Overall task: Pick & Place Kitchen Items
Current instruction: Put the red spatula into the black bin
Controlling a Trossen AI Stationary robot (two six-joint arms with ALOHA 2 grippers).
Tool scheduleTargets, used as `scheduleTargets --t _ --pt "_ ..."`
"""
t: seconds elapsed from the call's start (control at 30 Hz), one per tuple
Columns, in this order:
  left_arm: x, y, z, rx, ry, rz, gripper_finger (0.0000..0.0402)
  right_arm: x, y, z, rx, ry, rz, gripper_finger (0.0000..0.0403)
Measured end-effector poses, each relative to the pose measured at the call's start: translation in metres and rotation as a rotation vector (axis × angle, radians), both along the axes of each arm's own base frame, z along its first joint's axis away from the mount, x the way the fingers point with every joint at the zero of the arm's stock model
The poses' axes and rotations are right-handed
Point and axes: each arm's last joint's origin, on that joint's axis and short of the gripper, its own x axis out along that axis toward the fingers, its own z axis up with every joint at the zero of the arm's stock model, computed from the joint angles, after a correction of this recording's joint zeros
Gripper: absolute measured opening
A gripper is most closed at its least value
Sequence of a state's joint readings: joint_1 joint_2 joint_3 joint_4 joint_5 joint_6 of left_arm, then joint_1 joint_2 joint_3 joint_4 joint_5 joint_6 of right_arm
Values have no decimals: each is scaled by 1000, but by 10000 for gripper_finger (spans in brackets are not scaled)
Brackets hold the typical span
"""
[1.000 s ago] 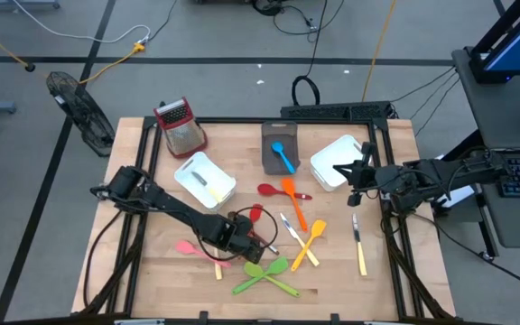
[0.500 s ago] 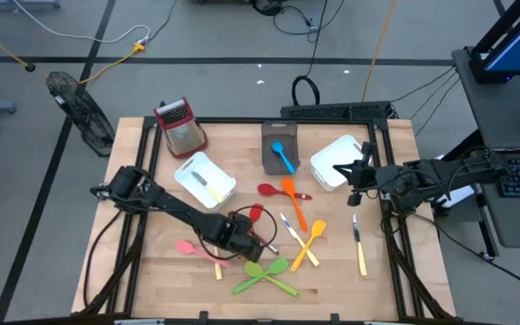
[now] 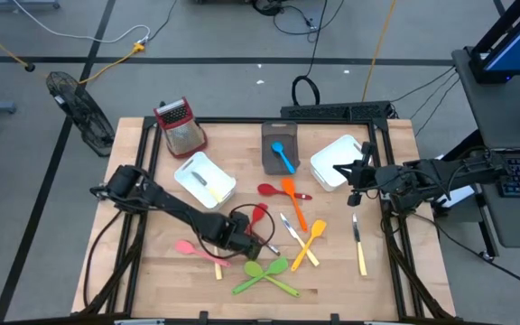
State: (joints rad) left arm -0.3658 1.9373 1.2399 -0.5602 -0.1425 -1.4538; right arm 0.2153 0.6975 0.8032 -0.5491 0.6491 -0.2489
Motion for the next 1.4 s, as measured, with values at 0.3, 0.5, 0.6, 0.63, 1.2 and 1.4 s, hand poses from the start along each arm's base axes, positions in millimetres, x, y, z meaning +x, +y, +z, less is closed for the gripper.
scheduleTargets --t 0.3,0.5,0.6,0.63,1.2,1.4 --pt "-2 0 25 -31 -93 24 43 0 0 0 0 0 0 4" --pt "-1 5 63 -29 -294 68 54 0 0 0 0 1 0 4" --pt "1 11 85 -16 -430 116 55 0 0 0 0 1 0 4" --pt "2 14 91 -5 -473 133 52 0 0 0 0 1 0 4" --pt "31 135 134 -94 -800 264 44 0 0 0 0 0 0 4" --pt "27 181 133 -205 -795 346 53 0 0 0 0 1 0 4"
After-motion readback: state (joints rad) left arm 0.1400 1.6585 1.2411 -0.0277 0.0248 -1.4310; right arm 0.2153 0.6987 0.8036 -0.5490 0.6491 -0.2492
